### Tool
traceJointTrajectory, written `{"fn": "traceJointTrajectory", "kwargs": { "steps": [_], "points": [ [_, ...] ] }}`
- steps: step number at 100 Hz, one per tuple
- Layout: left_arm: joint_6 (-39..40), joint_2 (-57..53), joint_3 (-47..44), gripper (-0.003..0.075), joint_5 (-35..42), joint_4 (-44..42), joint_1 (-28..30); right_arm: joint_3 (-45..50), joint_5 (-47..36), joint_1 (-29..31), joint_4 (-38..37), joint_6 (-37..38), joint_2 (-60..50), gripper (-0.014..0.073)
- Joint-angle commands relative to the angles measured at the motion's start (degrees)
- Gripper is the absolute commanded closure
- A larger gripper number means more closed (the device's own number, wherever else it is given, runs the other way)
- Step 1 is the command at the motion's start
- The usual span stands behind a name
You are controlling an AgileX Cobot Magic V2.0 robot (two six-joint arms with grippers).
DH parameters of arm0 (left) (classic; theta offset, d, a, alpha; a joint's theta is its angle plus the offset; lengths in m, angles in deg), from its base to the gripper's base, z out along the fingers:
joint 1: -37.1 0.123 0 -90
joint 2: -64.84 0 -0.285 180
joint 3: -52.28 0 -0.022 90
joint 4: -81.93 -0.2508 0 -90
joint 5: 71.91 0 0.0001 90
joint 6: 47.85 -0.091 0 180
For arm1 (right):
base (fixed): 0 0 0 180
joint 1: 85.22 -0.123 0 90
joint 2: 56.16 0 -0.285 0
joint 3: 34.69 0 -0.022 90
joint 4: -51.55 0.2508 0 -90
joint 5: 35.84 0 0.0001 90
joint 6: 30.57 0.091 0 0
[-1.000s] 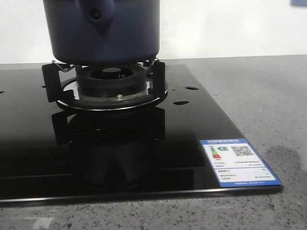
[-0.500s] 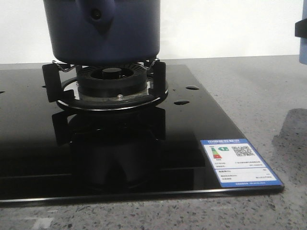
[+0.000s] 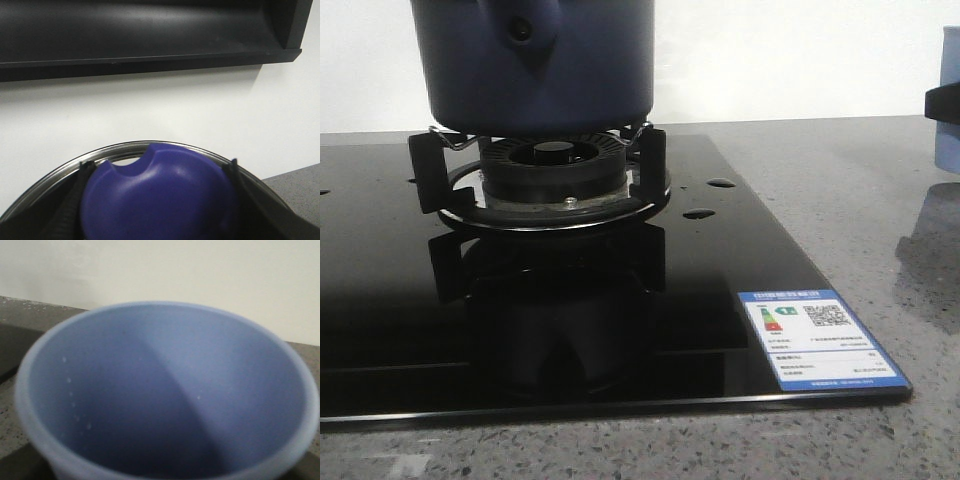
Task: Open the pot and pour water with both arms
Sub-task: 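Lower the cup back onto the counter and open the right gripper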
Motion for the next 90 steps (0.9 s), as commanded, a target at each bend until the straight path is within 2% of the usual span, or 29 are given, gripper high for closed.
{"fn": "traceJointTrajectory", "kwargs": {
  "steps": [1,27,34,44,51,72,90],
  "points": [
    [-0.02,-1.57,2.20,0.0334,5.55,0.18,0.10,-1.35,-4.92,0.28,1.99,-0.95,-1.22,0.0276],
    [-0.02,-1.57,2.20,0.0334,5.55,-0.27,0.10,-1.35,-6.44,0.28,1.99,-0.95,-0.68,0.0256],
    [-0.02,-1.57,2.20,0.0334,5.55,-0.27,0.10,-1.35,-5.59,0.28,1.99,-0.95,-0.68,0.0176],
    [-0.02,-1.57,2.20,0.0334,5.55,-0.27,0.10,-1.35,-5.40,0.28,1.99,-0.95,-0.68,0.0000],
    [-0.02,-1.57,2.20,0.0334,5.55,-0.27,0.10,-1.35,-5.40,0.28,1.99,-0.84,-0.80,-0.0055],
    [-0.02,-1.57,2.20,0.0334,5.55,-0.27,0.10,0.20,-4.86,0.28,1.99,-0.54,-3.41,-0.0058],
    [-0.02,-1.57,2.20,0.0334,5.55,-0.27,0.10,6.08,-2.64,0.28,1.99,-0.54,-7.94,-0.0058]
  ]
}}
